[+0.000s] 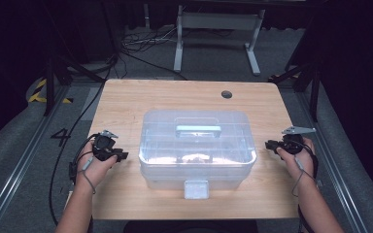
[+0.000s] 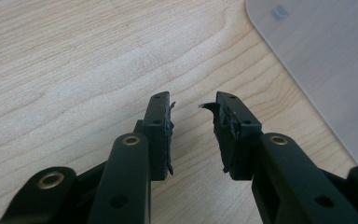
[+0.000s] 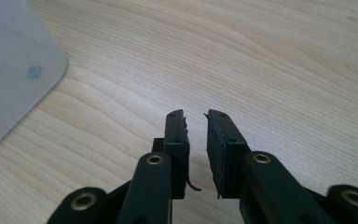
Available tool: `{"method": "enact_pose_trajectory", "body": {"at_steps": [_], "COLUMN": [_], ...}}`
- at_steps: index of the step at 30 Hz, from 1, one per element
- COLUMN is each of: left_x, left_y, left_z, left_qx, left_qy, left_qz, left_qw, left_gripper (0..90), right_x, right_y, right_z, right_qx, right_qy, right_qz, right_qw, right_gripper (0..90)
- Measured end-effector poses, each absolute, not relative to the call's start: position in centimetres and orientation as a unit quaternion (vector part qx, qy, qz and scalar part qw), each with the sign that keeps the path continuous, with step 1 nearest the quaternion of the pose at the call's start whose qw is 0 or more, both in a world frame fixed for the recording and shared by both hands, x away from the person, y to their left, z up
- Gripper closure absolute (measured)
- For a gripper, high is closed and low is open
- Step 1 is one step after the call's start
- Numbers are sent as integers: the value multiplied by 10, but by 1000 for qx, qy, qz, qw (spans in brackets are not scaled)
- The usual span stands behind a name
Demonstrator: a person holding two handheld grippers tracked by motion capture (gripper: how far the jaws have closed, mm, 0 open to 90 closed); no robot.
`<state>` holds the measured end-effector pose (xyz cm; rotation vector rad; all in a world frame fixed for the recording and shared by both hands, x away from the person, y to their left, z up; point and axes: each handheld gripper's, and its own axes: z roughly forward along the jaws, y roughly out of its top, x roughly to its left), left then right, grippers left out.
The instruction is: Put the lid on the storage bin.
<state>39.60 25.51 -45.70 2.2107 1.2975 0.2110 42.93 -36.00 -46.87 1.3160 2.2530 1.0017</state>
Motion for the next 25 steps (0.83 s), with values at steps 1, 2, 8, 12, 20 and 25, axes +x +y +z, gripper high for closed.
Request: {"method": "enact_pose_trajectory", "body": {"at_steps": [1, 2, 8, 12, 20, 25], "left_x": [396, 396, 397, 400, 404, 404], "left_y": [255, 255, 253, 256, 257, 260], "left_z": [-458, -459, -467, -474, -480, -480], "left_qx": [824, 824, 824, 817, 820, 819], "left_qy": [485, 484, 482, 480, 474, 473], "left_qz": [81, 84, 97, 118, 153, 150], "left_qw": [282, 283, 284, 297, 283, 287], "left_gripper": [667, 660, 551, 429, 181, 161], "right_x": [429, 429, 431, 432, 434, 433], "right_y": [-359, -359, -358, -358, -355, -356], "right_z": [-470, -472, -478, -481, -488, -491], "right_qx": [463, 464, 472, 479, 475, 497], "right_qy": [794, 792, 785, 777, 772, 767], "right_qz": [352, 352, 349, 349, 353, 349], "right_qw": [177, 181, 199, 212, 232, 209], "right_gripper": [746, 726, 540, 399, 279, 244]}}
